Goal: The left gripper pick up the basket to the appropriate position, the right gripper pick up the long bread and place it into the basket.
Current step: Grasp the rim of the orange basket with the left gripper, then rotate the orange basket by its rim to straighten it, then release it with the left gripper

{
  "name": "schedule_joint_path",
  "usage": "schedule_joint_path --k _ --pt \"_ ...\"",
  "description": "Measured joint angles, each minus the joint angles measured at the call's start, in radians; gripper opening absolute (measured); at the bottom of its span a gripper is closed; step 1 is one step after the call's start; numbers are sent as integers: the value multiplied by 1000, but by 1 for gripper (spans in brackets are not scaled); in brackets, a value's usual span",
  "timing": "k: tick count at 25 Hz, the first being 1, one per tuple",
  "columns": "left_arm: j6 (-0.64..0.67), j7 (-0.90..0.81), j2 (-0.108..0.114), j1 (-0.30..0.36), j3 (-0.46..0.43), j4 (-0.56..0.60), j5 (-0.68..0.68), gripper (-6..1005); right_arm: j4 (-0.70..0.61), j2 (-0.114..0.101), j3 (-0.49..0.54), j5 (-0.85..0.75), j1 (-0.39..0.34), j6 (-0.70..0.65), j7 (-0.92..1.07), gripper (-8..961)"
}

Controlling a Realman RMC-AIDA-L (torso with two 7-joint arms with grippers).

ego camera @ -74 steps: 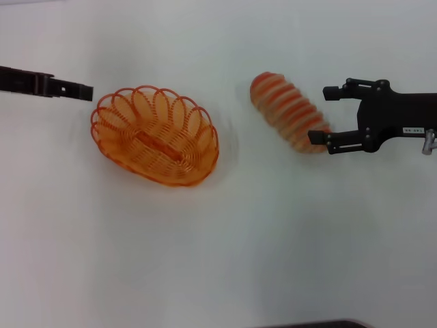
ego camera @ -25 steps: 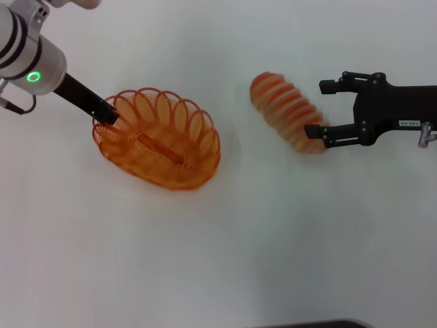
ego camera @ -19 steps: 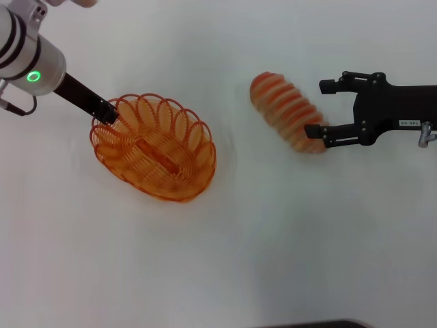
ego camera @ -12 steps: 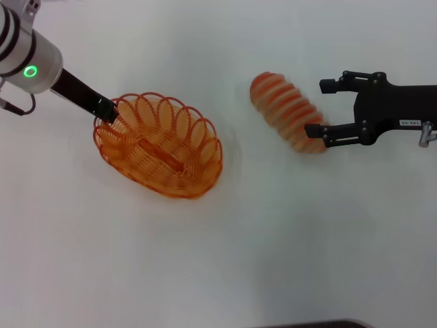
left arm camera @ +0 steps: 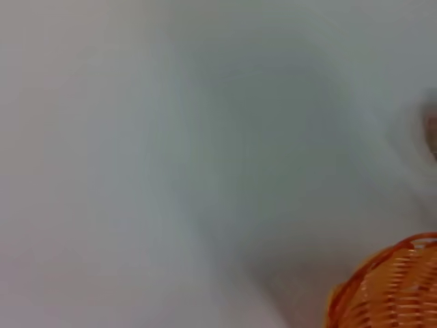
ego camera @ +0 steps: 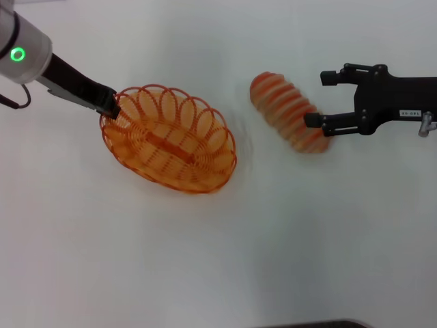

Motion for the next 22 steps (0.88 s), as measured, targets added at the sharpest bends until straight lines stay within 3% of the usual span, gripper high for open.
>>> schedule_joint_path --k 7,16,22 --pt "67 -13 1 -8 -117 -1 -36 69 -1 -1 -8 42 -1 3 60 924" --pt "65 -67 -23 41 -138 2 -120 67 -3 0 -8 45 2 5 69 924" --pt "19 -99 -24 89 -126 4 -182 66 -3 0 -4 61 1 8 69 924"
